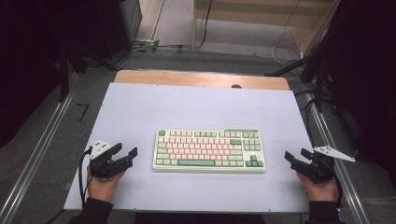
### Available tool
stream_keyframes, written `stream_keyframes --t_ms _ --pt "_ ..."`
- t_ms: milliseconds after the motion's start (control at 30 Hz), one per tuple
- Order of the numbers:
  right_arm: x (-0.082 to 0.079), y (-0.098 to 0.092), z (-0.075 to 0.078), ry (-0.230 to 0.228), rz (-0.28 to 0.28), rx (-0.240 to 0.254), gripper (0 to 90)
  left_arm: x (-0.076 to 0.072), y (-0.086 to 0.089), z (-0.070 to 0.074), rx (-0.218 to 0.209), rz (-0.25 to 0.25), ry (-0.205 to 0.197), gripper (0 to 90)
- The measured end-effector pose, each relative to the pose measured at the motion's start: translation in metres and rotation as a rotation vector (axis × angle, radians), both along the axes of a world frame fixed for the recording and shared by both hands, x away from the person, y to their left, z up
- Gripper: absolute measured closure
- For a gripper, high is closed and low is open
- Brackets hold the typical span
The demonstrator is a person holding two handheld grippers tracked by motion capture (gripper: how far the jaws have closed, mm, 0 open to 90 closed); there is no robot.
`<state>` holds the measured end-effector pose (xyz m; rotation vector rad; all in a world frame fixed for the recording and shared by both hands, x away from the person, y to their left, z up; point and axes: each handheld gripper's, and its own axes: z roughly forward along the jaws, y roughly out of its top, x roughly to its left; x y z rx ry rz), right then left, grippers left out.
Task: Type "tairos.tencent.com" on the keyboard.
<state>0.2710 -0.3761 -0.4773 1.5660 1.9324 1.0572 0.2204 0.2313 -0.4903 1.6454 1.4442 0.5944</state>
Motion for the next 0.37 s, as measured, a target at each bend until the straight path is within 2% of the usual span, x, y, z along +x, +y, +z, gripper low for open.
stream_keyframes --t_ms 167,367 --pt "0.0001 -0.0013 -0.0005 0.001 -0.008 0.000 25.8 0.0027 -0.0021 -0.0016 0.001 0.002 0.015 30.6" --pt "0.0004 -0.0007 0.0012 -0.005 -0.013 0.004 24.6 0.0047 -0.0011 -0.0023 -0.029 0.003 0.032 25.7"
